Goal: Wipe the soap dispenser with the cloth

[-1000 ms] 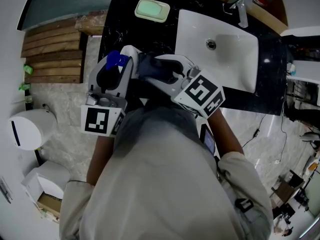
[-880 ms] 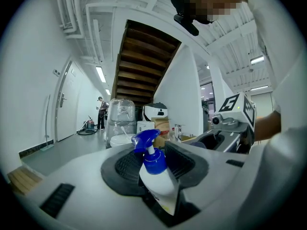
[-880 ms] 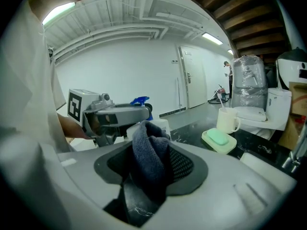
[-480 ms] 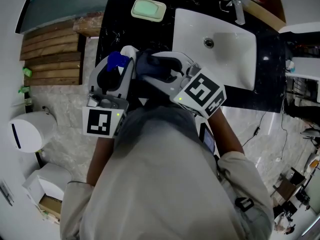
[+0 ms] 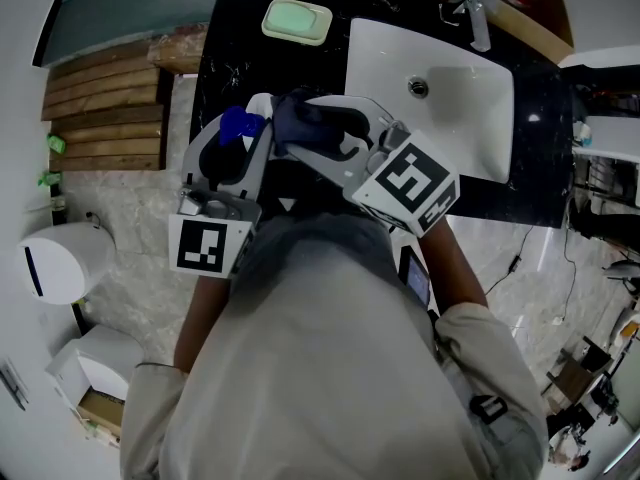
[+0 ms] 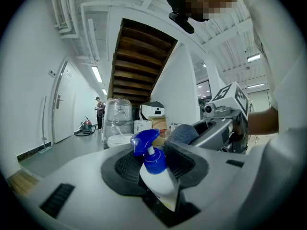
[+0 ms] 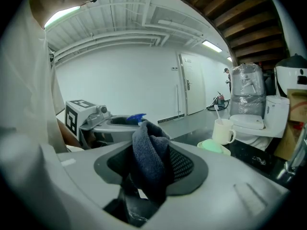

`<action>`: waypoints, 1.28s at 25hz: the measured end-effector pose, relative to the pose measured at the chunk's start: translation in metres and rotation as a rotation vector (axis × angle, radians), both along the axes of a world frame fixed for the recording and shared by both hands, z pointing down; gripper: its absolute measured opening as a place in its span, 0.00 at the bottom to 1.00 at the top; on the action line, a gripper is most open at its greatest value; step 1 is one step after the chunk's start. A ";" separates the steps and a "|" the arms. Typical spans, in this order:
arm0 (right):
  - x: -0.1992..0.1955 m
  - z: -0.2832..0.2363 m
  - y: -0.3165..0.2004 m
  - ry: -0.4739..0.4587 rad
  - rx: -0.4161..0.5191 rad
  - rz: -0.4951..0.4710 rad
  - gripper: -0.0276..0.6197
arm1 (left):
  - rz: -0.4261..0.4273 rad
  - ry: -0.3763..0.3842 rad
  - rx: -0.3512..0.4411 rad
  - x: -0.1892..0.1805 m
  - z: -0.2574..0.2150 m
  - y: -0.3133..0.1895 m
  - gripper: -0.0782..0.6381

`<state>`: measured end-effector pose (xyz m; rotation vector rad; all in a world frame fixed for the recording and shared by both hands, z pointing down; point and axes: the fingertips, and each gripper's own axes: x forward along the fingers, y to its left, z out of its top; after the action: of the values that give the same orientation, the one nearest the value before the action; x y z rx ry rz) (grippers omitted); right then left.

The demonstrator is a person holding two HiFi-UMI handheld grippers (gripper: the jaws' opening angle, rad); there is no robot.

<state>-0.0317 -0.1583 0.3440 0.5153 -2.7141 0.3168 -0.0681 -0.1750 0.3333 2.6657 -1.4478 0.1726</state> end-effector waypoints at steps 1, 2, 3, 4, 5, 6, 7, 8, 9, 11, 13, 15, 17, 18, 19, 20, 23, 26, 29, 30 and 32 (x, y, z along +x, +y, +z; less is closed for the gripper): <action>0.000 -0.001 -0.001 -0.002 0.002 0.001 0.32 | 0.001 0.000 -0.002 0.001 0.000 0.000 0.31; 0.001 -0.002 -0.002 -0.004 0.004 0.002 0.32 | 0.002 -0.001 -0.003 0.001 0.000 -0.001 0.31; 0.002 -0.002 -0.003 -0.005 0.007 0.003 0.32 | 0.003 -0.003 -0.004 0.002 0.000 -0.001 0.31; 0.003 -0.002 -0.004 -0.005 0.010 0.003 0.32 | 0.004 -0.005 -0.004 0.003 0.000 -0.002 0.31; 0.004 -0.002 -0.005 -0.004 0.014 0.004 0.32 | 0.005 -0.007 -0.002 0.004 -0.001 -0.003 0.31; 0.005 -0.001 -0.005 -0.004 0.015 0.004 0.32 | 0.005 -0.008 0.002 0.004 -0.003 -0.004 0.31; 0.005 -0.002 -0.006 -0.006 0.014 0.005 0.32 | 0.004 -0.007 0.008 0.005 -0.005 -0.005 0.31; 0.005 -0.003 -0.006 -0.011 0.013 0.006 0.32 | 0.005 -0.008 0.010 0.006 -0.006 -0.006 0.31; 0.005 -0.004 -0.006 -0.016 0.012 0.006 0.32 | 0.005 -0.009 0.010 0.006 -0.006 -0.006 0.31; 0.005 -0.005 -0.007 -0.024 0.011 0.007 0.32 | 0.003 -0.010 0.007 0.006 -0.005 -0.007 0.31; 0.004 -0.006 -0.008 -0.029 0.008 0.006 0.32 | 0.000 -0.011 0.004 0.005 -0.004 -0.008 0.31; 0.005 -0.006 -0.008 -0.028 0.013 0.004 0.32 | -0.002 -0.008 0.008 0.005 -0.006 -0.008 0.31; 0.005 -0.008 -0.009 -0.037 0.015 0.005 0.32 | -0.001 0.000 0.015 0.007 -0.009 -0.009 0.31; 0.005 -0.009 -0.009 -0.044 0.013 0.006 0.32 | -0.001 -0.001 0.013 0.007 -0.009 -0.009 0.31; 0.006 -0.009 -0.010 -0.050 0.012 0.008 0.32 | -0.002 -0.006 0.006 0.007 -0.007 -0.009 0.31; 0.007 -0.009 -0.011 -0.053 0.012 0.009 0.32 | -0.002 -0.013 -0.002 0.007 -0.005 -0.009 0.31; 0.009 -0.011 -0.013 -0.058 0.017 0.014 0.32 | 0.002 -0.027 -0.005 0.008 -0.004 -0.010 0.31; 0.011 -0.012 -0.013 -0.061 0.016 0.019 0.32 | 0.012 -0.024 0.018 0.014 -0.010 -0.012 0.31; 0.013 -0.015 -0.014 -0.074 0.025 0.021 0.32 | 0.012 -0.032 0.018 0.015 -0.010 -0.013 0.31; 0.014 -0.017 -0.014 -0.081 0.024 0.024 0.32 | 0.013 -0.036 0.016 0.015 -0.009 -0.013 0.31; 0.015 -0.021 -0.015 -0.095 0.022 0.030 0.32 | 0.013 -0.045 0.013 0.016 -0.009 -0.013 0.31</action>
<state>-0.0165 -0.1729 0.3233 0.5616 -2.8064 0.3271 -0.0521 -0.1883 0.3244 2.6985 -1.4493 0.2265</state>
